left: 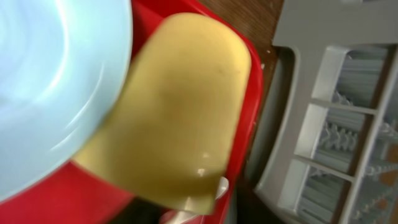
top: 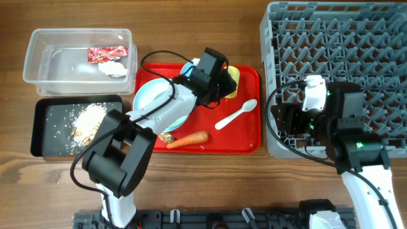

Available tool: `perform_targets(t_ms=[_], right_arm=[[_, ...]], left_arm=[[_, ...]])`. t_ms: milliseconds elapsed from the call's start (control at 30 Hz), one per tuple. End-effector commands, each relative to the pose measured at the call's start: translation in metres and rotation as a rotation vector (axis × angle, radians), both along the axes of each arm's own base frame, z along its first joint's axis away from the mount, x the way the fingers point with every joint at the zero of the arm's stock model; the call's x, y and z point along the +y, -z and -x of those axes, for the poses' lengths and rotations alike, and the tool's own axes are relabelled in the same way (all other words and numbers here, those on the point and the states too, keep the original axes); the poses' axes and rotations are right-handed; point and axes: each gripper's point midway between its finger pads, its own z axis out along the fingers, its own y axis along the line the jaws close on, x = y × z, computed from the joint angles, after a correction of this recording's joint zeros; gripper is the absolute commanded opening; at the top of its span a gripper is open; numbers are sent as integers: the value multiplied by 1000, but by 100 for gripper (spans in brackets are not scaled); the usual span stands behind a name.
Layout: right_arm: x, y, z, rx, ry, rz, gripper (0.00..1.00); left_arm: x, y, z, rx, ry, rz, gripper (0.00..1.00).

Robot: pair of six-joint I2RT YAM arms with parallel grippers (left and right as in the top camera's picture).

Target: Sort waste into correct bins and load items into the dishwasher rack

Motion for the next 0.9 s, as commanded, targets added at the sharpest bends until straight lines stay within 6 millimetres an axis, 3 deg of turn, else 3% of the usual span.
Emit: perform_targets(t_ms=[0, 67, 400, 633, 733, 867], right_arm=[[-3, -6, -2, -16, 11, 9, 70], [-3, -5, -2, -13, 12, 9, 70], [-3, -5, -1, -10, 11, 10, 70], [-3, -4, 0, -6, 11, 11, 70], [-3, -3, 1, -1, 10, 12, 70], [-3, -3, 1, 1, 10, 12, 70]], left_arm=[[8, 7, -11, -25, -59, -45, 15], [8, 7, -11, -27, -58, -44, 9], [8, 7, -11, -25, -58, -46, 4], [-7, 7, 9, -10, 34, -52, 4], [-14, -10, 20, -78, 140, -82, 4], [-4, -32, 35, -98, 204, -122, 4]])
